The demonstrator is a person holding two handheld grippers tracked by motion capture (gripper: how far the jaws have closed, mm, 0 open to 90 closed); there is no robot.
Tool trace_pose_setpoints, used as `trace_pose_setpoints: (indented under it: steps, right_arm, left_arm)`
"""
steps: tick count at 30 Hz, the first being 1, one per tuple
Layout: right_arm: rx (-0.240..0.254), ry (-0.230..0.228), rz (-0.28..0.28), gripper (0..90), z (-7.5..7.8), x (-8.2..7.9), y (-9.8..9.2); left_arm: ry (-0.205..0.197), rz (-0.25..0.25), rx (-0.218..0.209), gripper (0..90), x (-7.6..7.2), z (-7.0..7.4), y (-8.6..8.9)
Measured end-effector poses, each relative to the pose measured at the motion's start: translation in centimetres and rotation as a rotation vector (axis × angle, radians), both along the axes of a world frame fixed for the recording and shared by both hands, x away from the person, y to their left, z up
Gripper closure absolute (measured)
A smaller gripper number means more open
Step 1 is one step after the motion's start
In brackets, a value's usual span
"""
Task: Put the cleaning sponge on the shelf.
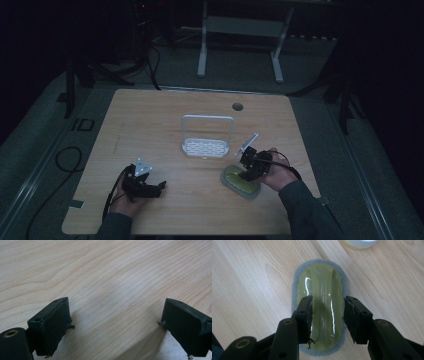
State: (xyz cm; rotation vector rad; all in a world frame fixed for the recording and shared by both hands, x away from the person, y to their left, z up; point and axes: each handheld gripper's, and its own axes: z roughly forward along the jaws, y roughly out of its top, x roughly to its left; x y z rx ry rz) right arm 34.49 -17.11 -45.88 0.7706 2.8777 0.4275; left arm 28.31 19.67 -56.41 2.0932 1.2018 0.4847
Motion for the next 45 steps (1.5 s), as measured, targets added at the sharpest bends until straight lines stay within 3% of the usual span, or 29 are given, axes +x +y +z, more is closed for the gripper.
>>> trace_pose_setpoints:
  steps: [45]
  right_arm:
    - [-0.126,0.137,0.048,64.8,-1.1,1.4,1.6]
  left_arm:
    - [0.0,-0.001,0.001,8.7,0.0,0.0,0.0]
